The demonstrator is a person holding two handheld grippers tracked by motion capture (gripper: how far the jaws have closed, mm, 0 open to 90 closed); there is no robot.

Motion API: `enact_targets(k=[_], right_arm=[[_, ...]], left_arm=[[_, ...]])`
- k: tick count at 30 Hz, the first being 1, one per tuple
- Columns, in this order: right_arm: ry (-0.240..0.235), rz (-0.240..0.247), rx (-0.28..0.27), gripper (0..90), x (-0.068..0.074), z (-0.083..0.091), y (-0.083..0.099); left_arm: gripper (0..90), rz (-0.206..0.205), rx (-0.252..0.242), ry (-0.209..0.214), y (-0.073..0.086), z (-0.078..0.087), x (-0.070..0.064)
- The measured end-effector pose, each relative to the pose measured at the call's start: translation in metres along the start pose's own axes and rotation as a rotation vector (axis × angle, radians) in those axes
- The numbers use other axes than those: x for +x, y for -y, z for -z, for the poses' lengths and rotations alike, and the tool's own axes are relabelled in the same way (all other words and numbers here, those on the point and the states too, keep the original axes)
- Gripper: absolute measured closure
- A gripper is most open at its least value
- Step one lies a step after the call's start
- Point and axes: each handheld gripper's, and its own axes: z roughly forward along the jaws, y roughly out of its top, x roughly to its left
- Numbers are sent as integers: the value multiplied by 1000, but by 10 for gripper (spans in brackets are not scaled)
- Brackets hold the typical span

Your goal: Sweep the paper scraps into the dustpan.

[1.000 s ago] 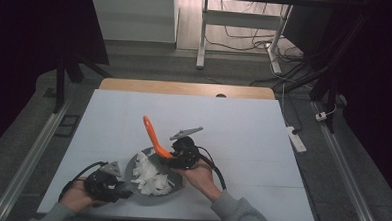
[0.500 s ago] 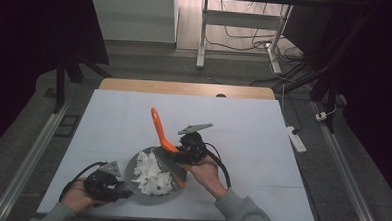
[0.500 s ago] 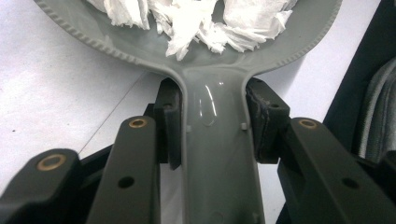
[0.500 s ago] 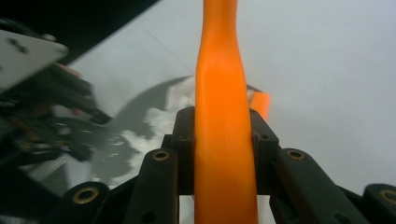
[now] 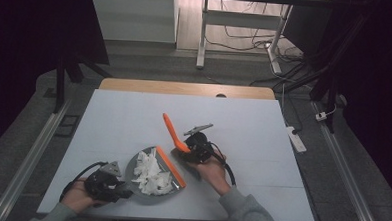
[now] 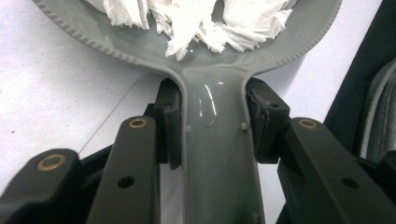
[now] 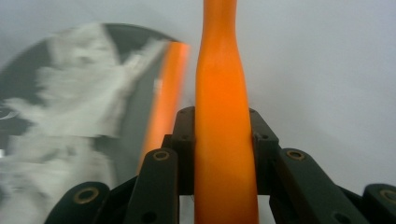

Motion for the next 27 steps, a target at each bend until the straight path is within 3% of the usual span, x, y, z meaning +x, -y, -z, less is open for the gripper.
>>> enact_targets(k=[4, 6, 8, 19, 27], right_arm=[[-92, 39, -10, 701, 25, -6, -5], [-174, 10, -33, 702, 31, -1, -8], [-156, 39, -50, 702, 35, 5, -10], [-118, -12, -131, 701, 7, 35, -12], [-84, -37, -146, 701, -11, 40, -5]], left_arm=[[611, 7, -4, -3, 1, 0, 0], [611, 11, -9, -1, 1, 0, 0], [611, 14, -13, 0, 2, -1, 0], [612, 33, -49, 3, 4, -1, 0], [614, 48, -103, -21, 5, 0, 3]])
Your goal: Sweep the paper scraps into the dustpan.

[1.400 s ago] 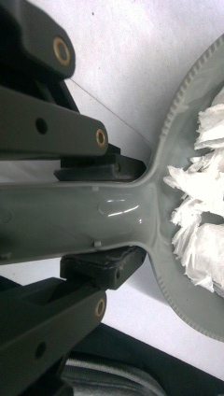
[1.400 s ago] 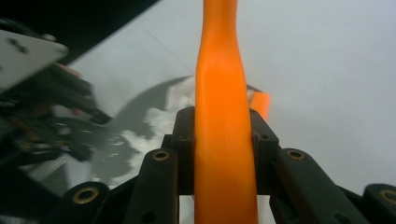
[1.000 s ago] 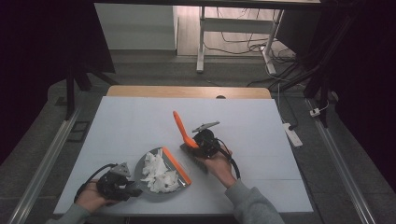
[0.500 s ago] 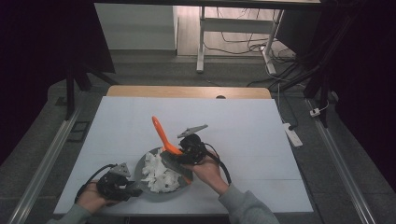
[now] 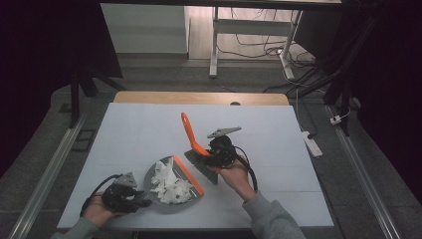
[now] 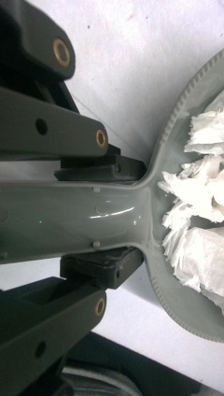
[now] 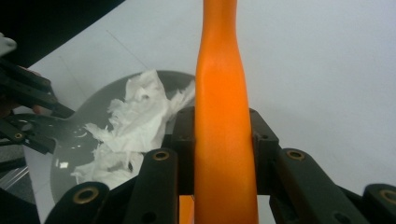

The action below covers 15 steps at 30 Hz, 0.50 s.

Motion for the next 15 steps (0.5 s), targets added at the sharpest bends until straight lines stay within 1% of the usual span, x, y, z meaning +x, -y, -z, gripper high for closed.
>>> enact_targets(k=[5, 9, 10, 12, 14, 15], right_arm=[[18, -6, -4, 701, -7, 3, 4], [25, -2, -27, 702, -12, 11, 7], [25, -3, -32, 701, -13, 13, 8], [25, -4, -45, 701, -17, 19, 11], [23, -5, -56, 701, -21, 25, 14], [19, -7, -61, 702, -24, 29, 16]], left_arm=[[615, 17, -25, -35, 0, 2, 1], [615, 47, -67, -56, 0, 8, 2], [615, 53, -79, -71, 0, 10, 3], [615, 68, -94, -88, 0, 13, 4], [615, 94, -110, -94, 0, 16, 5], [614, 103, -119, -104, 0, 17, 5]])
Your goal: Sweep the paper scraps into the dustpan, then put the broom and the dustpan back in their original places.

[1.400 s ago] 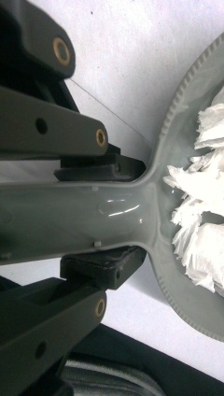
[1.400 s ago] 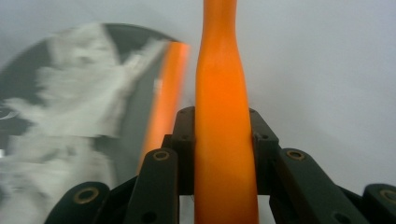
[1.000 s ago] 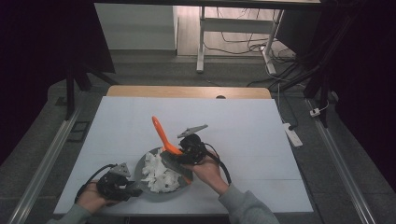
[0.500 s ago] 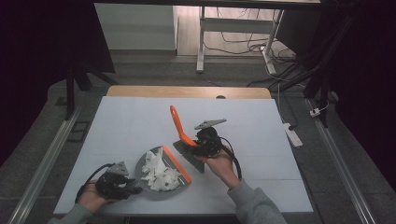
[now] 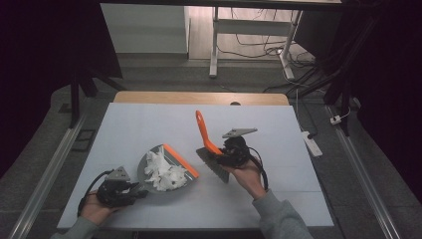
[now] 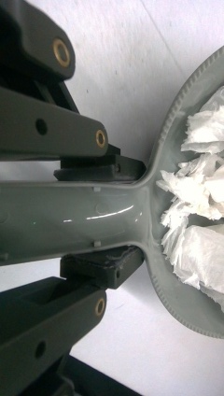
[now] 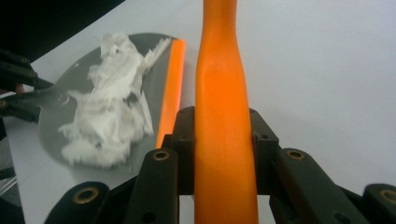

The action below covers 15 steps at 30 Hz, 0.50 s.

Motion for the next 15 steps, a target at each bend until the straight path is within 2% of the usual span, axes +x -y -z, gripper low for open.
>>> enact_targets(k=[6, 15], right_arm=[[-15, -20, -28, 701, -14, 20, 13], [-13, -1, -69, 701, -25, 43, 30]], left_arm=[[614, 63, -37, -36, -1, 5, 2], [614, 112, -83, -77, -2, 10, 4]])
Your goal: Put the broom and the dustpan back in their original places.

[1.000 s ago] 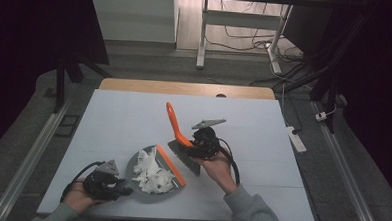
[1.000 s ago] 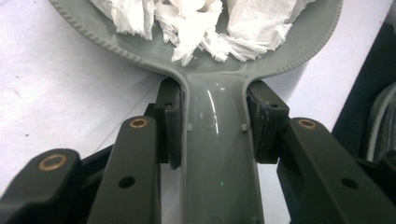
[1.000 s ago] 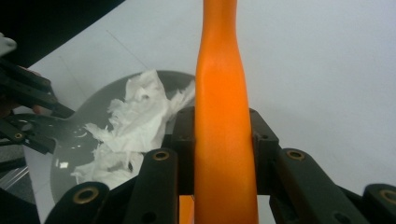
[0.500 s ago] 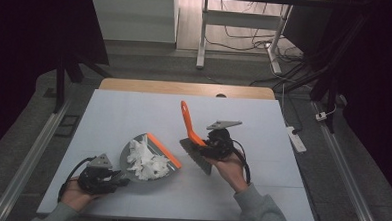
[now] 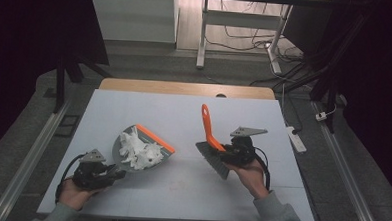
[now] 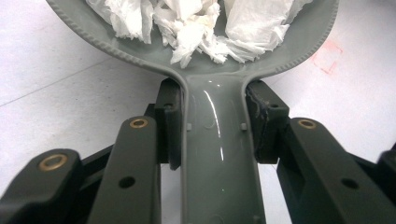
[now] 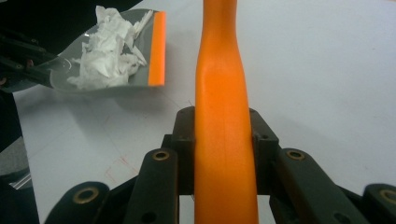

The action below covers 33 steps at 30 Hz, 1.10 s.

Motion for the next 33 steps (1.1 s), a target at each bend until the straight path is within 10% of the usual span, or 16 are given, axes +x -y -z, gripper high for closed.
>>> enact_targets(k=[33], right_arm=[[-37, -43, 59, 701, -25, 24, 36]], left_arm=[[614, 211, -56, -193, 4, 0, 10]])
